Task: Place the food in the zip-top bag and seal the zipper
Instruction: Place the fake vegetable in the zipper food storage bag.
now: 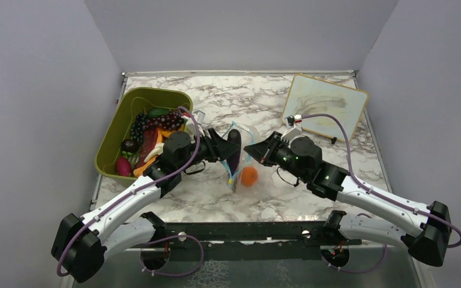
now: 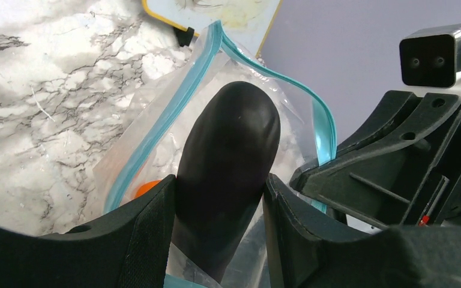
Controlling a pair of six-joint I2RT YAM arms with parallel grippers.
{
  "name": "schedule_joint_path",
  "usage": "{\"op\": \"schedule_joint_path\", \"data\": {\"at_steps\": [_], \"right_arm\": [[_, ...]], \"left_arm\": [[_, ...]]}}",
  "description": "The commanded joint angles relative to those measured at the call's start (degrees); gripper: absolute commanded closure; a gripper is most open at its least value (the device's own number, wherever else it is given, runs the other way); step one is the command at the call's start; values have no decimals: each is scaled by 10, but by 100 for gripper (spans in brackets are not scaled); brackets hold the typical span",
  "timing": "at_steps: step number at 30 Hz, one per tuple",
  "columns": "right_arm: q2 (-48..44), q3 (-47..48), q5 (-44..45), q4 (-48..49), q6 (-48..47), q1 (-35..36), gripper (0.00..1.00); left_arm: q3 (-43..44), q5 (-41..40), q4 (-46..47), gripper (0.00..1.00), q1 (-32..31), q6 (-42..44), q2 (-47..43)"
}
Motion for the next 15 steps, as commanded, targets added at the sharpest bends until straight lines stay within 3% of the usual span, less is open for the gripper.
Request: {"op": "schedule_joint_path", "data": {"at_steps": [1, 5, 15], "right_arm": [[-9, 7, 18, 27, -6, 1, 99], [-12, 3, 17, 25, -6, 1, 99], [-23, -5, 18, 21, -9, 1, 99]], "left_arm": [[25, -14, -30, 48, -6, 9, -4], [33, -15, -41, 41, -6, 13, -9], [71, -25, -97, 36, -6, 42, -17]]}}
